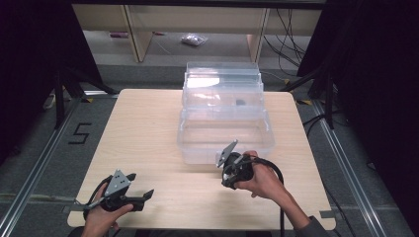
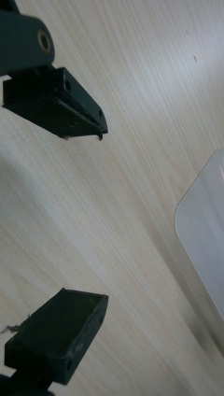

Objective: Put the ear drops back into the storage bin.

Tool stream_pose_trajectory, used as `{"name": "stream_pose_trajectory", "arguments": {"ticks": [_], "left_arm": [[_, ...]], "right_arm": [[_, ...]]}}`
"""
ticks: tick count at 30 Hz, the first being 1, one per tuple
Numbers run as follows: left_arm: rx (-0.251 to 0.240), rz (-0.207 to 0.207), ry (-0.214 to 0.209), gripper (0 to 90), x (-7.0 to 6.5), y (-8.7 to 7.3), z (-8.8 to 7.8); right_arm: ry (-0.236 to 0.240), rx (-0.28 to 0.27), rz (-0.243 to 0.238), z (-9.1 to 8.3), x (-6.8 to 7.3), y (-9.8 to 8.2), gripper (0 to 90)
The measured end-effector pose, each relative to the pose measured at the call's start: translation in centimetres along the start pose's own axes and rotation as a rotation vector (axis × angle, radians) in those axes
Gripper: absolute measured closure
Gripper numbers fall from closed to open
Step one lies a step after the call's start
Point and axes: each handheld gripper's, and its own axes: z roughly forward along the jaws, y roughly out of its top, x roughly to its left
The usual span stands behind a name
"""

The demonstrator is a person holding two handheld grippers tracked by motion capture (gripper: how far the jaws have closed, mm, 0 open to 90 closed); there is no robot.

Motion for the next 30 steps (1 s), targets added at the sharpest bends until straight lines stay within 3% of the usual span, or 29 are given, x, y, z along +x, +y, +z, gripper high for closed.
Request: {"name": "stream_pose_trajectory", "arguments": {"ticks": [3, 5, 12, 21, 22, 30], "left_arm": [[-0.001, 0.001, 0.002, 14.9, 0.0, 0.0, 0.0], [-0.002, 0.000, 0.002, 14.9, 0.0, 0.0, 0.0], [-0.002, -0.001, 0.002, 14.9, 0.0, 0.0, 0.0], [0.000, 0.003, 0.003, 14.9, 0.1, 0.0, 0.0], [0.000, 0.002, 0.003, 14.9, 0.1, 0.0, 0.0], [0.000, 0.003, 0.003, 14.9, 0.1, 0.0, 0.0]], "right_arm": [[0.001, -0.015, -0.029, -0.7, -0.5, -0.1, 60.2], [0.002, -0.011, -0.009, -1.2, -0.6, -0.1, 60.2], [-0.022, -0.011, -0.014, -2.7, -1.3, -0.4, 60.2], [-0.049, -0.007, 0.014, -4.5, -2.3, -0.6, 60.2], [-0.051, -0.009, -0.004, -4.6, -2.5, -0.6, 60.2], [-0.075, -0.020, 0.036, -6.6, -3.7, -0.6, 60.2]]}}
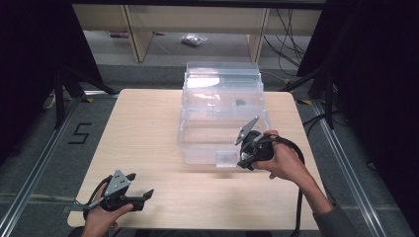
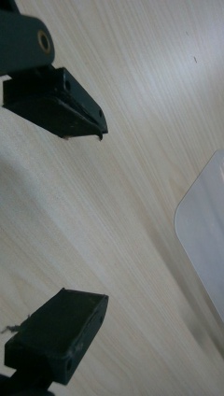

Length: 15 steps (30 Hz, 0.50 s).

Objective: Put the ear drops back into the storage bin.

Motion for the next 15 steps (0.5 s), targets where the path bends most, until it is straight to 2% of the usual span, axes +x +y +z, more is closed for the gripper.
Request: {"name": "stream_pose_trajectory", "arguments": {"ticks": [1, 2, 3, 4, 6, 7, 8, 9, 15], "left_arm": [[0.000, -0.001, 0.000, 14.9, 0.0, 0.0, 0.0], [0.000, -0.001, 0.000, 14.9, 0.0, 0.0, 0.0], [-0.003, -0.003, -0.001, 14.9, 0.0, 0.0, 0.0], [0.000, -0.001, 0.000, 14.9, 0.0, 0.0, 0.0], [-0.001, -0.001, 0.000, 14.9, 0.0, 0.0, 0.0], [0.000, -0.001, 0.000, 14.9, 0.0, 0.0, 0.0], [-0.002, -0.003, -0.001, 14.9, 0.0, 0.0, 0.0], [-0.002, -0.002, -0.001, 14.9, 0.0, 0.0, 0.0], [-0.002, -0.003, -0.001, 14.9, 0.0, 0.0, 0.0]], "right_arm": [[-0.004, -0.003, -0.004, -0.2, -0.3, 0.0, 60.2], [-0.011, 0.002, 0.016, -0.5, -0.4, 0.0, 60.2], [-0.013, -0.007, -0.014, -0.6, -0.8, 0.0, 60.2], [-0.016, 0.000, 0.017, -0.8, -0.9, 0.0, 60.2], [-0.021, 0.000, 0.037, -1.1, -1.2, -0.1, 60.2], [-0.027, -0.007, 0.009, -1.2, -1.6, -0.1, 60.2], [-0.032, 0.000, 0.046, -1.3, -1.6, -0.1, 60.2], [-0.028, -0.004, 0.037, -1.4, -1.9, -0.2, 60.2], [-0.045, -0.006, 0.079, -2.0, -3.2, -0.1, 60.2]]}}
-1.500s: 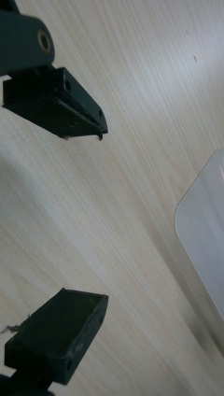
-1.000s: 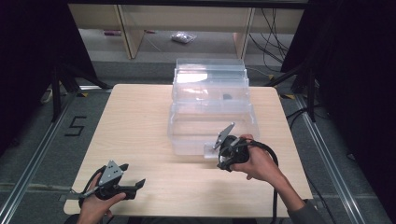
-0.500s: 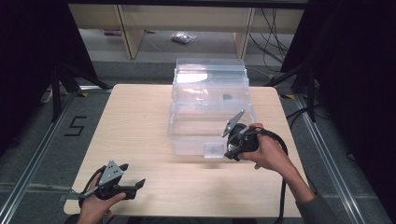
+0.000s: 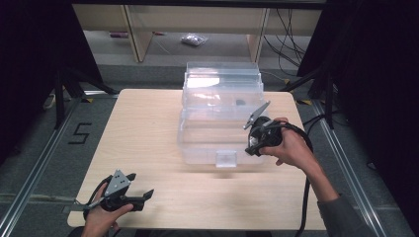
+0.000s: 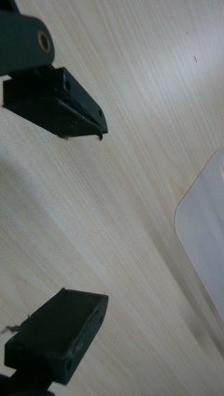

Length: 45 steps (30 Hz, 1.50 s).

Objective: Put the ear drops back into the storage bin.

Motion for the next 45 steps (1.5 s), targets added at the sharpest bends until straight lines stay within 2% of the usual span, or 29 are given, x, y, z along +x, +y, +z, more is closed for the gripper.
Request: {"name": "stream_pose_trajectory", "arguments": {"ticks": [9, 15, 24, 25, 28, 29, 36, 45], "left_arm": [[0.000, -0.002, 0.001, 14.9, 0.0, 0.0, 0.0], [0.000, -0.001, -0.001, 14.9, 0.0, 0.0, 0.0], [0.001, -0.003, -0.004, 14.9, 0.1, 0.0, 0.0], [0.001, -0.004, -0.004, 14.9, 0.1, 0.0, 0.0], [0.001, -0.005, -0.004, 14.9, 0.1, 0.0, 0.0], [0.001, -0.005, -0.004, 14.9, 0.1, 0.0, 0.0], [0.002, -0.009, -0.003, 14.9, 0.1, 0.0, 0.0], [0.001, -0.008, -0.004, 14.9, 0.1, 0.0, 0.0]], "right_arm": [[-0.028, 0.025, 0.059, 0.2, -2.5, 0.3, 60.2], [-0.030, 0.052, 0.107, 1.4, -4.4, 0.2, 60.2], [-0.029, 0.086, 0.138, 3.6, -6.4, 0.0, 60.2], [-0.030, 0.093, 0.157, 3.8, -6.5, 0.0, 60.2], [-0.031, 0.100, 0.155, 4.2, -7.1, -0.1, 60.2], [-0.033, 0.099, 0.172, 4.3, -7.1, -0.2, 60.2], [-0.013, 0.116, 0.197, 5.8, -7.8, -0.5, 60.1], [-0.015, 0.148, 0.198, 7.6, -8.4, -0.3, 60.2]]}}
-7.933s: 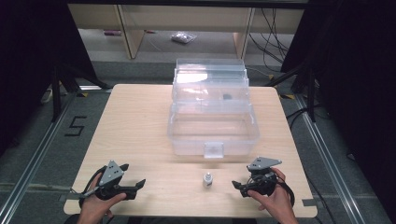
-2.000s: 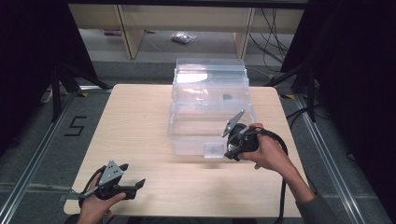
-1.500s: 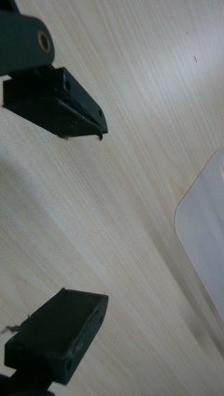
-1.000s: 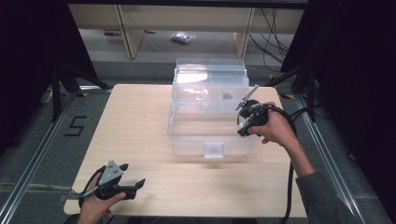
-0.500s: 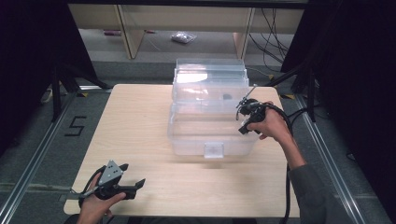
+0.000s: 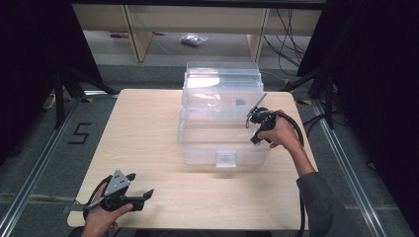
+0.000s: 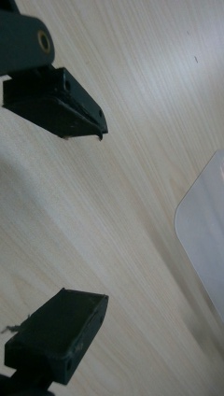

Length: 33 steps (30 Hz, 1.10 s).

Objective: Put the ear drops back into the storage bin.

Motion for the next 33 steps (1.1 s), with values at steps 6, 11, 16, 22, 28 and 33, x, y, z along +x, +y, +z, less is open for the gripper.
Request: {"name": "stream_pose_trajectory", "arguments": {"ticks": [6, 11, 16, 22, 28, 33], "left_arm": [[-0.002, 0.003, -0.002, 14.9, 0.0, 0.0, 0.0], [-0.001, 0.004, -0.001, 14.9, 0.0, 0.0, 0.0], [0.002, 0.004, 0.000, 14.9, 0.0, 0.0, 0.0], [0.000, 0.004, -0.002, 14.9, 0.0, 0.0, 0.0], [-0.001, 0.003, -0.002, 14.9, 0.0, 0.0, 0.0], [0.001, 0.006, -0.002, 15.0, 0.0, 0.0, 0.0]], "right_arm": [[-0.001, 0.019, 0.010, 0.9, -0.2, 0.3, 60.1], [0.014, 0.035, 0.029, 1.7, -0.3, 0.3, 60.1], [0.020, 0.042, 0.031, 2.5, -0.4, 0.1, 60.1], [0.021, 0.057, 0.028, 2.9, -0.3, 0.3, 60.1], [0.016, 0.070, 0.023, 3.5, -0.4, 0.4, 60.1], [0.020, 0.083, 0.032, 3.8, -0.5, 0.4, 60.1]]}}
